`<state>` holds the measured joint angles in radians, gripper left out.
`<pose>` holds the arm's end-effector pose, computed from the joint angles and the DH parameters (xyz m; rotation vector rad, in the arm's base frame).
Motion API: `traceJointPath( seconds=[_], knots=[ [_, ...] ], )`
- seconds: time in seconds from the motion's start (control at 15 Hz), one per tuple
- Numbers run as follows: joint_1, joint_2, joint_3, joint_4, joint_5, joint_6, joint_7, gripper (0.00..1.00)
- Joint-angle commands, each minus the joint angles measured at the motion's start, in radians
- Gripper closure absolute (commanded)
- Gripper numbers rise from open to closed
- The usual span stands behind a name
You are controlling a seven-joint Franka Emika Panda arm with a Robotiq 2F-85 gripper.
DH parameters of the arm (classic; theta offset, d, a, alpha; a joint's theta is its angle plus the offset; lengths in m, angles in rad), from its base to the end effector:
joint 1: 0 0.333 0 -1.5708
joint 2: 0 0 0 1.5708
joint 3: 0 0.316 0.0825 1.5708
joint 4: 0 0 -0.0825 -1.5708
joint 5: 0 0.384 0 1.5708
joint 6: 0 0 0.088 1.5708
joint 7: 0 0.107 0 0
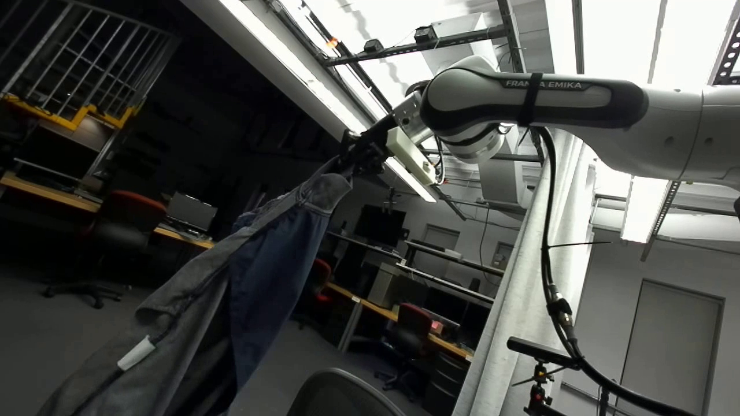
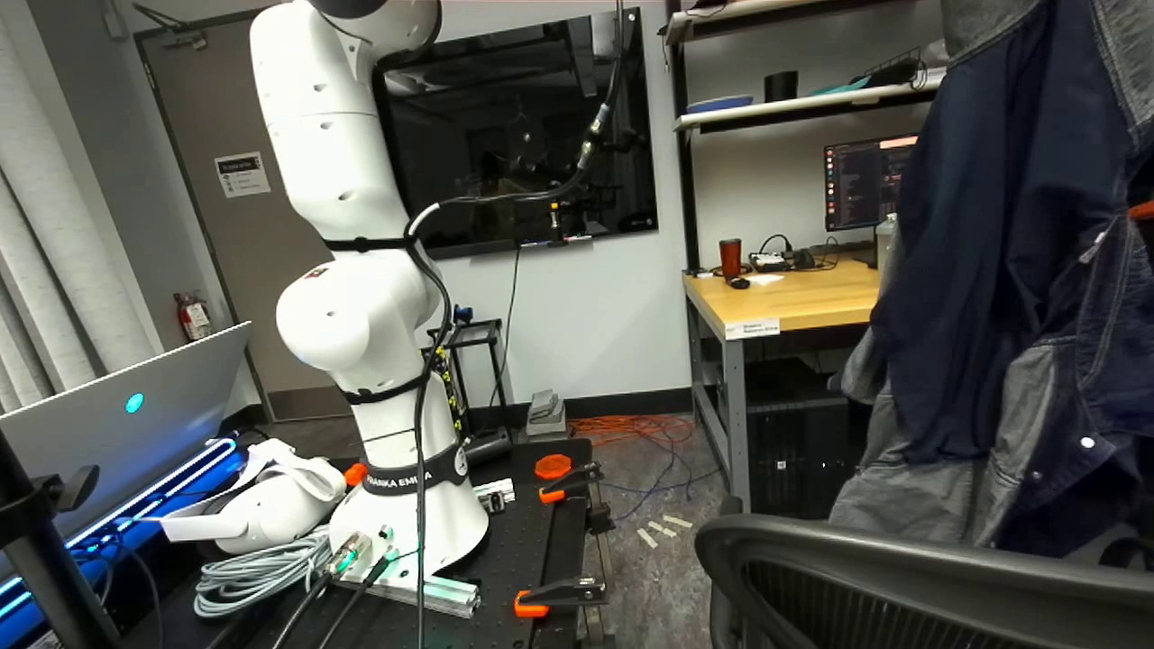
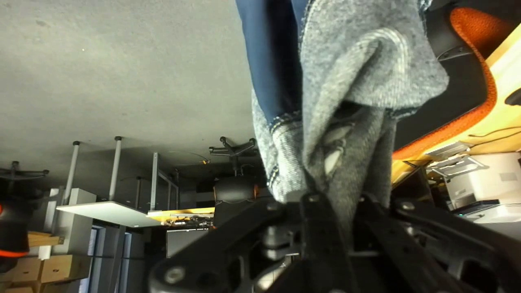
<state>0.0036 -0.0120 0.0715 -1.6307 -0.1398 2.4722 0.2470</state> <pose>0.6029 0.0461 0.7099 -2.8428 0.1440 -1.3080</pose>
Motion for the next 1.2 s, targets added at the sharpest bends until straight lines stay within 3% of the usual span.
traceJointPath(
  seconds=[0.0,1.07,1.13],
  knots=[
    [0.002,0.018,-0.025,0.017,0.047,-0.031,-0.031,0.99],
    [-0.031,-0.184,-0.101,-0.51,0.06,-0.091,-0.175,0.99],
    [-0.034,-0.203,-0.103,-0.537,0.049,-0.096,-0.177,0.69]
  ],
)
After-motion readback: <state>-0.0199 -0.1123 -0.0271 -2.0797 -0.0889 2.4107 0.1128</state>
